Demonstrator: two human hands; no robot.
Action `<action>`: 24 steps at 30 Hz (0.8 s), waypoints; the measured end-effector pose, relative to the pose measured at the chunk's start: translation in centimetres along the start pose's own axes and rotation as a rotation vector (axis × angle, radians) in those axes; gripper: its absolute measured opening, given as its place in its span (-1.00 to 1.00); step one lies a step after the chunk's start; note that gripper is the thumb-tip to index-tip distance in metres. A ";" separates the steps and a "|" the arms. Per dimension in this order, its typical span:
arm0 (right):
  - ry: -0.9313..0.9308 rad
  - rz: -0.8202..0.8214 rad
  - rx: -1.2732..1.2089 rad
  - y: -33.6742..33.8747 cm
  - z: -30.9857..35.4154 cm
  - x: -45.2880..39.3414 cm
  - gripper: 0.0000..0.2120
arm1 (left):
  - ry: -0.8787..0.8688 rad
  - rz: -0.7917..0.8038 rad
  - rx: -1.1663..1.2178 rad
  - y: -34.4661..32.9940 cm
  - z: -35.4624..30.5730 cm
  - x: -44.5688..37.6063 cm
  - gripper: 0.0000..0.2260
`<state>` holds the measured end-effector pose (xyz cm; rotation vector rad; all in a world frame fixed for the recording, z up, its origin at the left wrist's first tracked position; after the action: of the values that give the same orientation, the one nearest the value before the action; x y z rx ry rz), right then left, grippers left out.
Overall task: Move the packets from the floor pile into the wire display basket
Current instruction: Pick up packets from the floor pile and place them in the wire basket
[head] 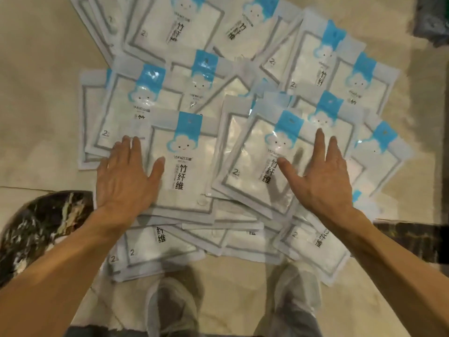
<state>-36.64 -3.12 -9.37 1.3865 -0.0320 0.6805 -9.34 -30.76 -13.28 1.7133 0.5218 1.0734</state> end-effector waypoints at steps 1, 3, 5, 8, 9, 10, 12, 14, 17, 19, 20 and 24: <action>-0.032 -0.007 -0.017 -1.7 -0.6 -0.6 0.09 | 0.010 0.002 0.007 -1.6 0.1 -0.7 -0.24; -0.109 -0.039 -0.091 -4.5 -1.7 -1.3 0.25 | 0.034 -0.043 0.076 -4.0 0.6 -1.6 -0.16; -0.157 -0.089 -0.181 -6.2 -2.5 -1.7 0.34 | 0.035 -0.131 0.173 -5.2 0.9 -1.8 -0.11; -0.184 -0.133 -0.302 -7.0 -3.5 -2.0 0.40 | 0.027 -0.221 0.320 -5.7 1.4 -1.8 -0.14; -0.195 -0.134 -0.337 -7.0 -3.8 -2.2 0.40 | 0.031 -0.250 0.368 -5.6 1.6 -1.8 -0.17; -0.206 -0.138 -0.365 -7.1 -4.1 -2.3 0.40 | 0.043 -0.274 0.425 -5.5 2.0 -1.7 -0.21; -0.216 -0.168 -0.450 -7.0 -4.4 -2.3 0.37 | 0.077 -0.295 0.551 -5.4 2.5 -1.8 -0.26; -0.217 -0.228 -0.576 -6.4 -4.6 -2.3 0.26 | 0.116 -0.277 0.595 -5.1 2.7 -2.1 -0.34; -0.257 -0.254 -0.719 -5.5 -5.2 -2.2 -0.06 | 0.169 -0.254 0.571 -3.5 2.6 -2.0 -0.50; -0.268 -0.283 -0.815 -4.3 -5.6 -2.0 -0.39 | 0.191 -0.226 0.576 -2.6 2.9 -1.4 -0.60; -0.265 -0.280 -0.901 -3.8 -5.5 -1.7 -0.54 | 0.194 -0.201 0.616 -2.3 3.1 -1.1 -0.66; -0.252 -0.129 -1.183 -1.7 -3.9 -0.8 -0.71 | 0.237 -0.078 1.073 -0.7 3.4 1.0 -0.84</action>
<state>-37.94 0.03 -12.05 0.3119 -0.4662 0.2572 -5.80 -31.48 -13.83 2.4308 1.4946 0.9992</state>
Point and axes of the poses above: each hand's wrist, its own x-axis away from the middle knuckle, its own y-axis out of the back of the hand, z = x × y, the point moved 10 cm from there along -x, towards the middle knuckle
